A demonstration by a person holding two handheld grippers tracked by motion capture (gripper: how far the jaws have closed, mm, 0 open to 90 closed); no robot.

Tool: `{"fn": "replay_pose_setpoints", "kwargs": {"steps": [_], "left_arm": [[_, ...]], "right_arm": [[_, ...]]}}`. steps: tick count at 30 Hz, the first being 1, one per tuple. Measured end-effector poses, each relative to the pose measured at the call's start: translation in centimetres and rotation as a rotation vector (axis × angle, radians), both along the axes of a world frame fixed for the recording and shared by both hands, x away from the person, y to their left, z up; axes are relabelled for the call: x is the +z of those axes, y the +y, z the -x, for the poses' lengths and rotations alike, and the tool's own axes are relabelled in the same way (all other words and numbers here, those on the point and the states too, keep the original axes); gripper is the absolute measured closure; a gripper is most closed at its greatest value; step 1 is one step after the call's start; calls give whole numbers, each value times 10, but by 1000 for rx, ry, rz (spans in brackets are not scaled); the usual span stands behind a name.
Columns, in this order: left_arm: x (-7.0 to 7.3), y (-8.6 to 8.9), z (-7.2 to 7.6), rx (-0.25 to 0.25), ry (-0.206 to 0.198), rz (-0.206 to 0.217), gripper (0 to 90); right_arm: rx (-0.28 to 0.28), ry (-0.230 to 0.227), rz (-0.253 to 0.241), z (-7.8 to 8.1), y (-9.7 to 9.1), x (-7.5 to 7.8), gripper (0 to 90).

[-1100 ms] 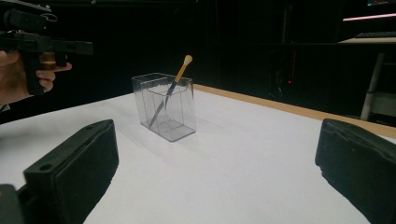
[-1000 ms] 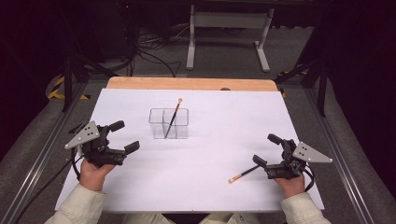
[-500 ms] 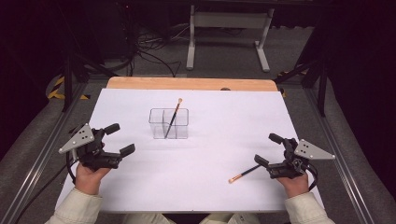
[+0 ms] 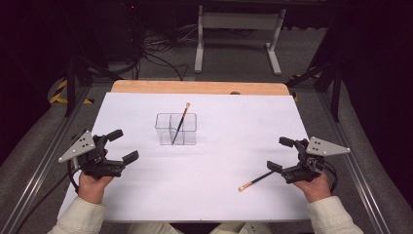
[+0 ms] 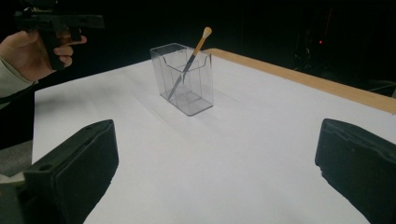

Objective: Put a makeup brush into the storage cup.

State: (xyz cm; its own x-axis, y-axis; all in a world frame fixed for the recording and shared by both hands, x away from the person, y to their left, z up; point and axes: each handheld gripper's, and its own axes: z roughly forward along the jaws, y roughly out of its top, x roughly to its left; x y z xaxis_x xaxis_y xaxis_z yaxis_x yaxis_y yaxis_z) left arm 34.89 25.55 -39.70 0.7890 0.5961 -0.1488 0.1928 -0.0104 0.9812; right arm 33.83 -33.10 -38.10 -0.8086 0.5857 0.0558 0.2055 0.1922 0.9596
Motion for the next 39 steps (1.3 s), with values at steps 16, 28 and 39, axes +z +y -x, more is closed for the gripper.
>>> {"fn": "replay_pose_setpoints", "kwargs": {"steps": [16,28,39], "left_arm": [[-2,4,0,9,12,22,2],[-3,5,1,7,16,41,2],[-4,6,-1,4,23,42,2]], "right_arm": [[64,93,253,-12,19,23,0],[105,134,419,-21,34,27,2],[150,159,544,-26,47,29,4]]}}
